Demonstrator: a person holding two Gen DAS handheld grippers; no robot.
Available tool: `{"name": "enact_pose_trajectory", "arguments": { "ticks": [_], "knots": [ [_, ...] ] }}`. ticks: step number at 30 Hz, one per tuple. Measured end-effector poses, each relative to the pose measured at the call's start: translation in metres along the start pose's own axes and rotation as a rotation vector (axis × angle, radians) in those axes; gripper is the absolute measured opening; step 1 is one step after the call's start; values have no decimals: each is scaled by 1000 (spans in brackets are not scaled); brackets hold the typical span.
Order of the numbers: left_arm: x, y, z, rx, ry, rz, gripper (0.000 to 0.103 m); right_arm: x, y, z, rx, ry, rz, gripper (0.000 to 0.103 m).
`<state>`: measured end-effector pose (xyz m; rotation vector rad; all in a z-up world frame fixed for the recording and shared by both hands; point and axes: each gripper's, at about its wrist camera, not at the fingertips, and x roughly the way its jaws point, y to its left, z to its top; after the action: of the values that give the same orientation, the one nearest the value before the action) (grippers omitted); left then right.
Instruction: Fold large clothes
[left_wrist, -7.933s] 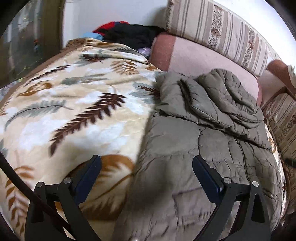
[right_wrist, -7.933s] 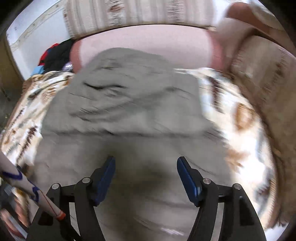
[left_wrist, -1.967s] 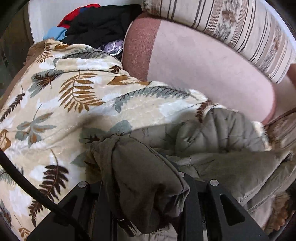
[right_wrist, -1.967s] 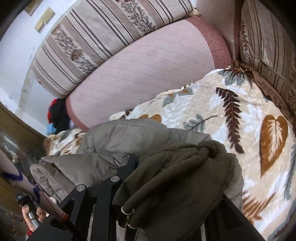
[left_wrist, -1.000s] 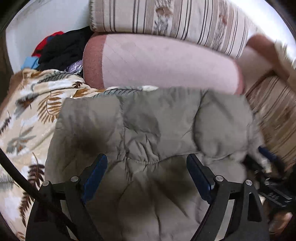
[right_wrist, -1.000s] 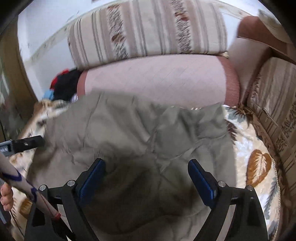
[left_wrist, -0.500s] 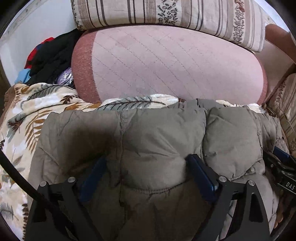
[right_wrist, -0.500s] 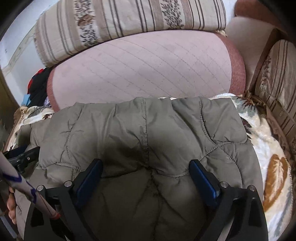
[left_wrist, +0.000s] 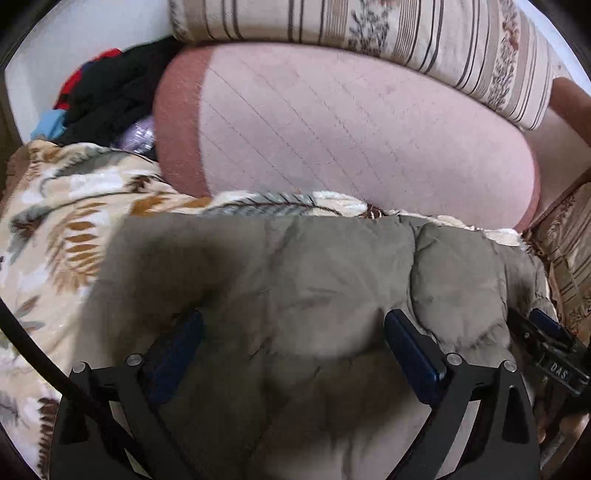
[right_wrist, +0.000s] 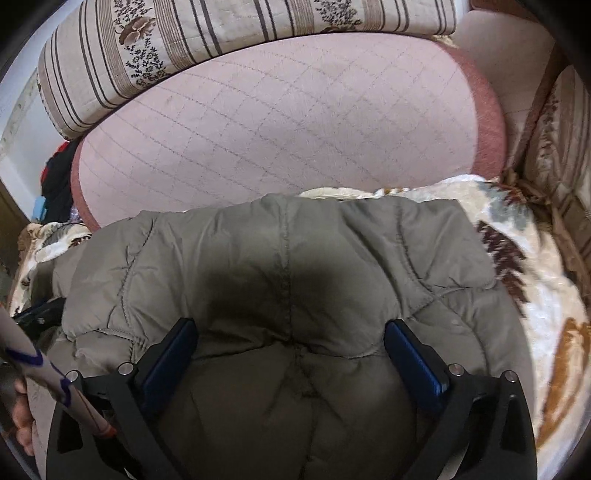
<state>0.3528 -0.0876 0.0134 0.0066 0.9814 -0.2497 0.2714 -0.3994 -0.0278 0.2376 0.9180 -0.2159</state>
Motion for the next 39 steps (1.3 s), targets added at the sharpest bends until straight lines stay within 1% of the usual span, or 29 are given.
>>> {"name": "enact_pose_trajectory", "arguments": {
  "ticks": [2,3,6,8,11,12,14,15,17,19,22,25,28,31,39],
  "knots": [
    [-29,7,-8,24,-30,45,98,-17,-3,-3,0,-18,-11,102],
    [-38,7,-12,32,-42,55,98,-29,-7,-7,3,-32,-5,102],
    [-72,14,-36,53,-77,106,98,-63,-19,-30,10,-51,5,102],
    [-92,23,-60,58,-95,141,98,-86,-27,-54,2,-62,3,102],
    [-107,32,-93,59,-96,191,98,-112,-37,-90,-14,-73,-24,102],
    [-111,34,-103,59,-92,204,98,-122,-42,-108,-15,-75,-37,102],
    [-121,39,-130,61,-82,238,98,-132,-48,-131,-9,-65,-51,102],
    [-123,40,-137,61,-80,246,98,-137,-53,-148,3,-51,-58,102],
    [-133,40,-160,59,-79,261,98,-143,-59,-170,24,-28,-59,102],
    [-146,37,-181,44,-80,263,98,-150,-64,-191,53,-2,-49,102],
    [-167,29,-205,9,-91,223,98,-161,-64,-216,76,7,-42,102],
    [-183,21,-226,-15,-91,183,98,-173,-56,-231,50,-2,-52,102],
    [-193,12,-243,-4,-74,162,98,-184,-48,-239,14,-10,-68,102],
    [-198,8,-254,5,-60,150,98,-192,-45,-244,8,-16,-71,102],
    [-201,11,-263,10,-44,148,98,-196,-41,-251,17,-2,-67,102]
  ]
}}
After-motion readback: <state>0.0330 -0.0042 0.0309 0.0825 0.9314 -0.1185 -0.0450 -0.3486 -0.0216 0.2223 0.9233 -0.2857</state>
